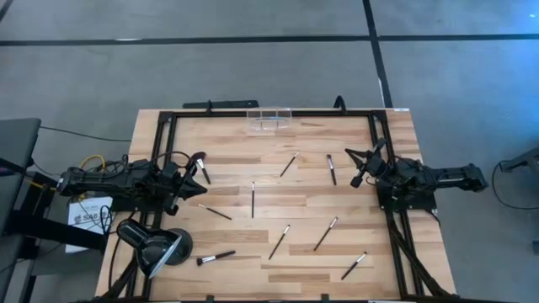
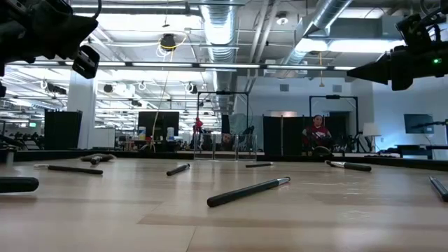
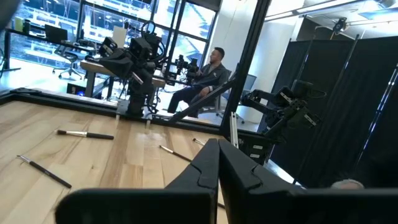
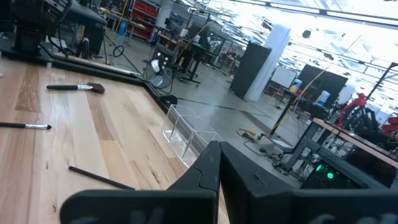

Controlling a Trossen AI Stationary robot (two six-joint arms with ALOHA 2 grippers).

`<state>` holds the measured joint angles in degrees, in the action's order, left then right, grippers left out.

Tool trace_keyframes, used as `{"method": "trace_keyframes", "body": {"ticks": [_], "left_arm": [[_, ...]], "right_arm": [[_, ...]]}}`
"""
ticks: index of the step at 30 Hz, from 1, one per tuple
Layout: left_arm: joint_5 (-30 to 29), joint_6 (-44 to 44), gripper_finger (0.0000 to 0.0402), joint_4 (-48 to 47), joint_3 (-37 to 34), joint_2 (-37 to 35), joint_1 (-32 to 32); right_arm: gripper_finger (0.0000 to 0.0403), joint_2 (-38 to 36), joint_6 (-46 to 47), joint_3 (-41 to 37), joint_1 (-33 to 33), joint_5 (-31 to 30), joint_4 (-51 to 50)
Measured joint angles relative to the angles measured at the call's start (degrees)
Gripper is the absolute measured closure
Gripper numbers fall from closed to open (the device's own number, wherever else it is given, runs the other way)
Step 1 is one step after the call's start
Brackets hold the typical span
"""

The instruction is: Sort items

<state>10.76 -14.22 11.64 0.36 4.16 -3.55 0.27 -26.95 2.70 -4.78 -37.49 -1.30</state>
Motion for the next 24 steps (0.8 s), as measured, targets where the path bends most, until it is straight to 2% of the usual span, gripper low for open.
{"method": "trace_keyframes", "body": {"ticks": [18,24], "left_arm": [[-0.03,0.33,0.0398,1.13,0.0,0.02,0.0],[-0.2,8.26,0.0398,5.57,0.0,0.02,0.0]], "right_arm": [[0.0403,0.0,-0.01,0.01,0.0,-0.01,0.0],[0.0403,0.0,-0.01,0.0,0.01,-0.01,0.0]]}}
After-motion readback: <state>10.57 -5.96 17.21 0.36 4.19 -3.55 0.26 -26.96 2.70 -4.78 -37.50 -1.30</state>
